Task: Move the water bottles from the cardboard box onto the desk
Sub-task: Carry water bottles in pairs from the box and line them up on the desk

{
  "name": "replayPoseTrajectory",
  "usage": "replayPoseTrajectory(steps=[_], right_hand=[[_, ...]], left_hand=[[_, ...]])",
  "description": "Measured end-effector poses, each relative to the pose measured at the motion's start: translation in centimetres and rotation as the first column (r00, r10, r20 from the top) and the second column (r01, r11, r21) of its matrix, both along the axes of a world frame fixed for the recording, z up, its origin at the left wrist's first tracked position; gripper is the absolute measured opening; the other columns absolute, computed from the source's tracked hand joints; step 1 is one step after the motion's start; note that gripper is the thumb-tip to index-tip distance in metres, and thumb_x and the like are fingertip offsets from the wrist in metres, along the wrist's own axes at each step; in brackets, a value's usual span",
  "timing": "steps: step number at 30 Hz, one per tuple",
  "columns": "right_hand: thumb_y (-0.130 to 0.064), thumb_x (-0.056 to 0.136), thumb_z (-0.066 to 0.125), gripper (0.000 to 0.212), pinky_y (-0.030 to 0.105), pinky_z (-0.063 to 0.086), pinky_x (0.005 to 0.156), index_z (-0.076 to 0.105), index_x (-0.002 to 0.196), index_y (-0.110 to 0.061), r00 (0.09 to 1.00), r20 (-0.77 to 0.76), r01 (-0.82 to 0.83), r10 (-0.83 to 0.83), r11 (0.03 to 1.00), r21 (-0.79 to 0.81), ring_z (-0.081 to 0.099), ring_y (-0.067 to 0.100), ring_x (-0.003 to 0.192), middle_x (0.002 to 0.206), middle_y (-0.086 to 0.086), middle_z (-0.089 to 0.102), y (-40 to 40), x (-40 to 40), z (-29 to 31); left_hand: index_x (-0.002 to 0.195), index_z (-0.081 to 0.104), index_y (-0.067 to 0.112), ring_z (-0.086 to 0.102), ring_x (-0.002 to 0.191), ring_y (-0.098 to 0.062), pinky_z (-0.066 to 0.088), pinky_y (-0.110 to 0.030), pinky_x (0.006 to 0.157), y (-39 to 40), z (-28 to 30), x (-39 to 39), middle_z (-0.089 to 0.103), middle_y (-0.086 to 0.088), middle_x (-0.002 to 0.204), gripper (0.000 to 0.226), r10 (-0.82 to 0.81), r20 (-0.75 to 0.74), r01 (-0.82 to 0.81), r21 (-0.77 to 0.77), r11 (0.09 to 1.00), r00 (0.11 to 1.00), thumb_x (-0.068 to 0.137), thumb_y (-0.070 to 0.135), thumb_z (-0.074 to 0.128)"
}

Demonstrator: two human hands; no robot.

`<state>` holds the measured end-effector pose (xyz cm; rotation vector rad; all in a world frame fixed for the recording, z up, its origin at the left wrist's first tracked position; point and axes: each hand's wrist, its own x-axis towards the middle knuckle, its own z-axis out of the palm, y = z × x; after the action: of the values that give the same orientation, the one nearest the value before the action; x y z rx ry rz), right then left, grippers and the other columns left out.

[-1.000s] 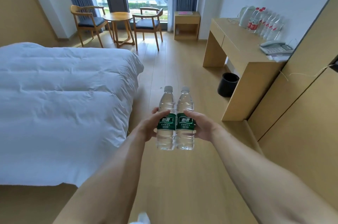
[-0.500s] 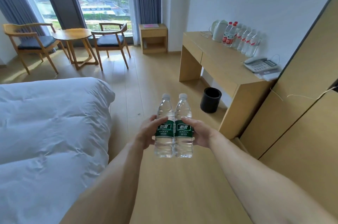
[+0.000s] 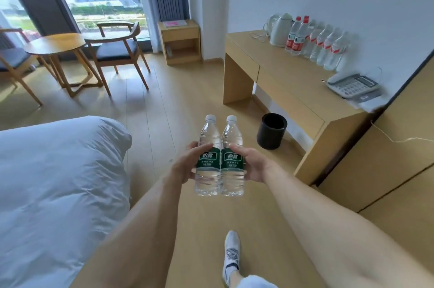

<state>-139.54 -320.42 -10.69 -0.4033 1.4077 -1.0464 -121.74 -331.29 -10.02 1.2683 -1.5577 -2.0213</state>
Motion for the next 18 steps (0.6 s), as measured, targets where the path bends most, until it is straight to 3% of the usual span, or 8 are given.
replayPoseTrajectory(steps=[5, 9, 18], right_hand=[[-0.046, 0.093, 0.064, 0.046, 0.050, 0.050, 0.100, 0.063, 0.127, -0.015, 0.999, -0.005, -0.050, 0.050, 0.999, -0.010, 0.063, 0.031, 0.118, 0.126, 0.012, 0.069, -10.8, -4.8, -0.5], [-0.044, 0.092, 0.066, 0.047, 0.043, 0.053, 0.079, 0.062, 0.128, -0.015, 0.996, 0.005, -0.089, 0.089, 0.995, -0.034, 0.066, 0.028, 0.107, 0.118, 0.010, 0.071, -19.0, -9.3, 0.3], [-0.044, 0.090, 0.067, 0.054, 0.054, 0.050, 0.097, 0.060, 0.132, -0.011, 0.993, 0.020, -0.113, 0.114, 0.993, -0.039, 0.062, 0.037, 0.120, 0.127, 0.017, 0.067, -32.3, -18.4, 0.3]], left_hand=[[0.121, 0.058, 0.018, 0.072, 0.089, -0.027, 0.059, -0.041, 0.060, -10.0, 0.0, -4.4, 0.072, -0.010, 0.105, 0.043, 0.073, 0.034, -0.073, -0.006, 0.997, 0.997, 0.087, 0.040, 0.075], [0.121, 0.057, 0.018, 0.070, 0.095, -0.028, 0.058, -0.041, 0.064, -17.5, 1.0, -8.6, 0.071, -0.011, 0.109, 0.041, 0.104, 0.066, -0.105, 0.004, 0.994, 0.992, 0.088, 0.039, 0.073], [0.125, 0.055, 0.017, 0.069, 0.098, -0.028, 0.058, -0.044, 0.069, -30.7, 1.6, -17.5, 0.069, -0.012, 0.113, 0.042, 0.095, 0.072, -0.096, 0.017, 0.995, 0.993, 0.091, 0.037, 0.071]])
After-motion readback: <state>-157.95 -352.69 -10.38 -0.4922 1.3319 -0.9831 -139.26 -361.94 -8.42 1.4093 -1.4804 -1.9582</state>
